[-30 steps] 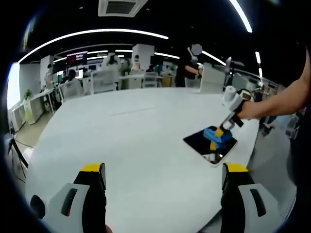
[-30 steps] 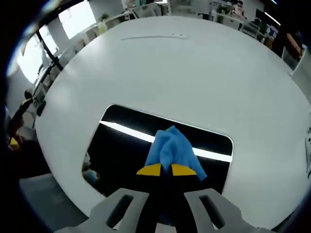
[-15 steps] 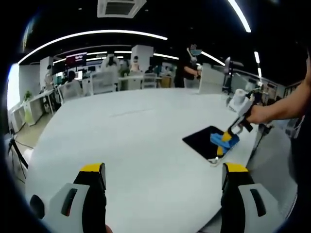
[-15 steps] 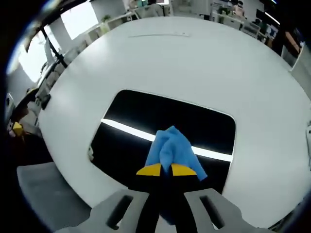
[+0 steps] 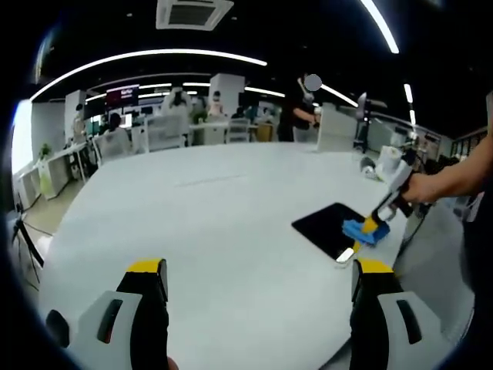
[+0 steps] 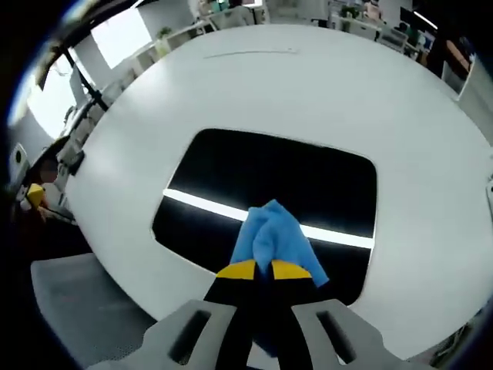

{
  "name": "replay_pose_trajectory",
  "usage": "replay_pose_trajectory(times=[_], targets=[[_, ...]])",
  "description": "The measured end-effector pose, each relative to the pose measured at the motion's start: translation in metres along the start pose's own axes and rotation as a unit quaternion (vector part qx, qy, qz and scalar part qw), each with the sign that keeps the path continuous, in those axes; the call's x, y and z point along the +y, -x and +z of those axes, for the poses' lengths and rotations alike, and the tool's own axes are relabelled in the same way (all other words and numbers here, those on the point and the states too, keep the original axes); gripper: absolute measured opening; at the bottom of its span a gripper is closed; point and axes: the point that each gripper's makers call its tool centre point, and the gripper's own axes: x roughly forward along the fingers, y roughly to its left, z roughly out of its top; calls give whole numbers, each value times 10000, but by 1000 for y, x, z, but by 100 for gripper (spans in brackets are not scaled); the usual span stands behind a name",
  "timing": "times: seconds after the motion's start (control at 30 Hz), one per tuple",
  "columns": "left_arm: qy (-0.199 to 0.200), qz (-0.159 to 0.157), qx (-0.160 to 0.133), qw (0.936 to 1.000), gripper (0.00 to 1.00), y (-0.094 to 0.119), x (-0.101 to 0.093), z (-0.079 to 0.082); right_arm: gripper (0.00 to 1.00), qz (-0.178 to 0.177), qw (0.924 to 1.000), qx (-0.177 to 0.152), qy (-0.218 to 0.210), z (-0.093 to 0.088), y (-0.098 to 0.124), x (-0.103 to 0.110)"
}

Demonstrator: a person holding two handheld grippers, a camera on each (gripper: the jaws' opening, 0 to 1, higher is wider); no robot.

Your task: Wipe the mirror surface with the cleaning cloth until all visible marks leave the cleaned area.

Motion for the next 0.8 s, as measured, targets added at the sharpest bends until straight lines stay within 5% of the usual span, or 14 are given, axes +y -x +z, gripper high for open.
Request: replay_pose_trajectory(times=[0.8], targets=[[115,105,-117,9998,99,4,6,7,0,325,9994,124,-85,-9,4,5]])
